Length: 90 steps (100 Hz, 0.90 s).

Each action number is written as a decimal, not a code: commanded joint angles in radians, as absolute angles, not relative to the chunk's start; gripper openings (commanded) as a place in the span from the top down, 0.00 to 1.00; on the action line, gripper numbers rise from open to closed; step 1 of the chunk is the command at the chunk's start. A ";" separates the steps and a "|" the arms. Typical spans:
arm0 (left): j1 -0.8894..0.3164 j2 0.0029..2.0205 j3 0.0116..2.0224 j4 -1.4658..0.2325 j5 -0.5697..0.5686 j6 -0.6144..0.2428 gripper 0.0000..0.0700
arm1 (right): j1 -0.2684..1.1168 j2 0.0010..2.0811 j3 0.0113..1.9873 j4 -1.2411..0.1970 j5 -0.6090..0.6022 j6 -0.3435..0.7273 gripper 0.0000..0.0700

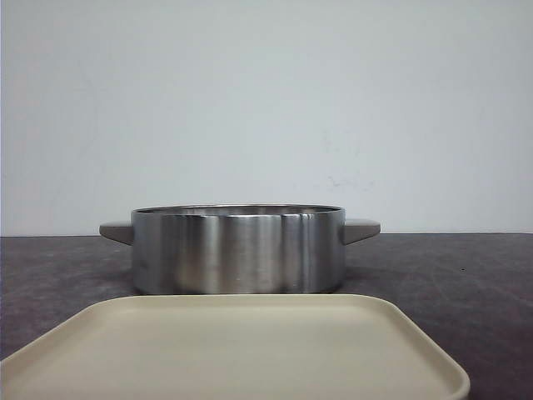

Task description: Steam buns

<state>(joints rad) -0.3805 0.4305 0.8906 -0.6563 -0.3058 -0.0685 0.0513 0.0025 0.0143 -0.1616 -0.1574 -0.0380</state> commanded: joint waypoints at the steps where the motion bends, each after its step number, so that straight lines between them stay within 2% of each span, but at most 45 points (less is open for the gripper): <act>1: -0.345 0.398 0.829 -0.588 -0.225 -0.072 1.00 | 0.052 0.004 0.011 -0.158 -0.157 -0.045 0.98; 20: -0.238 0.244 0.485 -0.188 0.005 -0.075 1.00 | 0.052 0.004 0.011 -0.159 -0.157 -0.045 0.98; 33: -0.193 0.159 0.287 -0.044 0.025 -0.127 1.00 | 0.052 0.004 0.011 -0.159 -0.157 -0.045 0.98; 69: -0.105 0.002 0.016 -0.022 0.024 -0.173 1.00 | 0.052 0.004 0.011 -0.159 -0.157 -0.045 0.98; 78: -0.088 0.003 0.014 -0.065 0.017 -0.155 1.00 | 0.052 0.004 0.011 -0.159 -0.157 -0.045 0.98; 90: -0.067 0.003 0.014 -0.116 0.010 -0.086 1.00 | 0.052 0.004 0.011 -0.159 -0.157 -0.045 0.98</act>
<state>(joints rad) -0.0742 0.0036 0.0322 -0.1059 0.0208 -0.1425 0.0513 0.0025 0.0143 -0.1612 -0.1574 -0.0380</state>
